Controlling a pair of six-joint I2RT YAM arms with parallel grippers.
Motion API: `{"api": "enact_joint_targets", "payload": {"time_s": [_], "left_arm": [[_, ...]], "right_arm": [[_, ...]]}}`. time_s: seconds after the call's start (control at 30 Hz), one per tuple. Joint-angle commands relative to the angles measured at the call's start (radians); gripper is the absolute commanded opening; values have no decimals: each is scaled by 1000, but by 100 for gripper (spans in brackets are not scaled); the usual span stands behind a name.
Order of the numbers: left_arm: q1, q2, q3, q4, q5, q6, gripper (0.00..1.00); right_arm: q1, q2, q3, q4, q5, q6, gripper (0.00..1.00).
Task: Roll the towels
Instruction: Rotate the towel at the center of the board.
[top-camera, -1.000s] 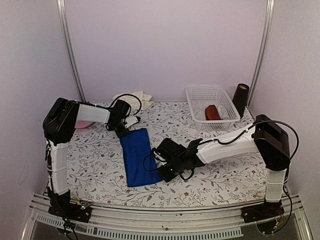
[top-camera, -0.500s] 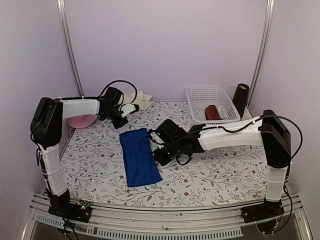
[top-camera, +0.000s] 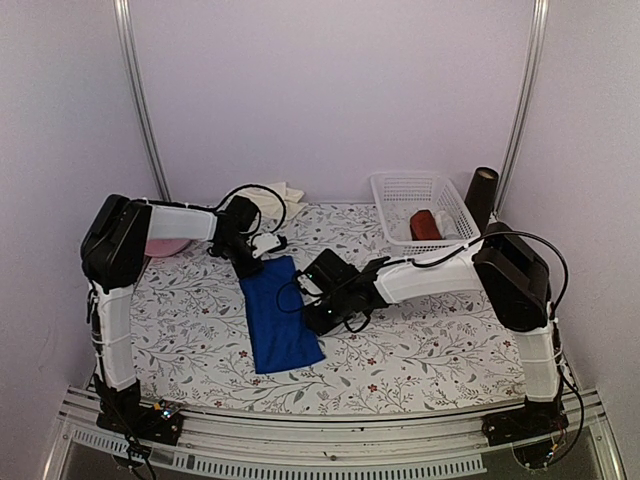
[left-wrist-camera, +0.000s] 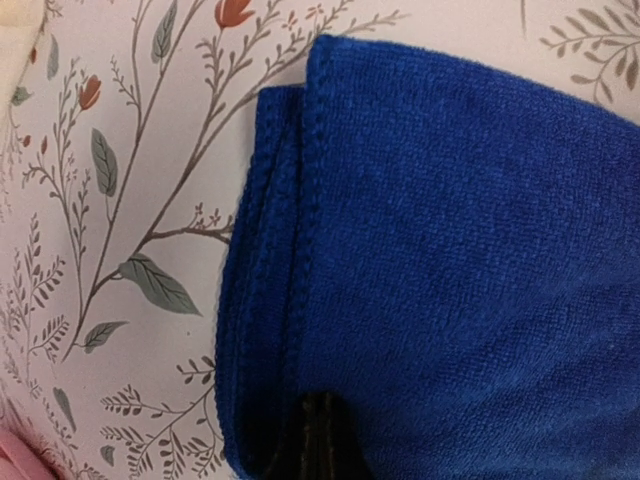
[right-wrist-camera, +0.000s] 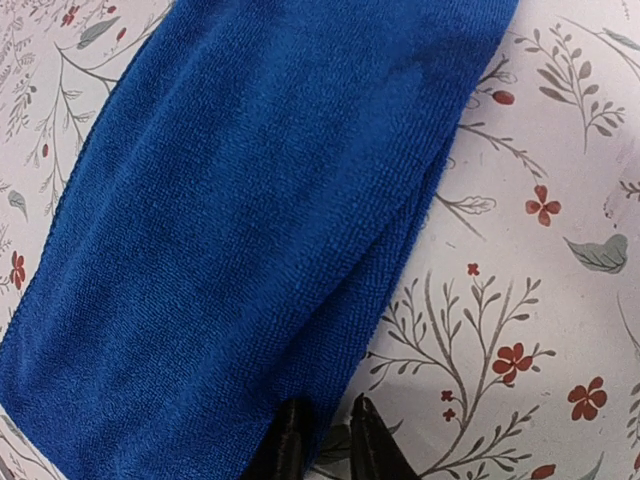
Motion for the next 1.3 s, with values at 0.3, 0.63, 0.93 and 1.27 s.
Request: {"api": "enact_joint_targets", "payload": {"time_s": [0.3,0.63,0.93,1.27], "left_arm": [[-2,-10,-70,-21,-168,5,4],[8,-21,-66,-14,-222,10,24],[11,-16,-69,44,-315,37,40],[16,-99,-56,130,-317,33,71]], "right_arm": [[-16,44,-1,-13,49,39,4],[-16,4,-37,-13,21,61,4],[-12,-23,-39,-14,7,74,4],[47,-68,-53,-12,-4,113,5]]}}
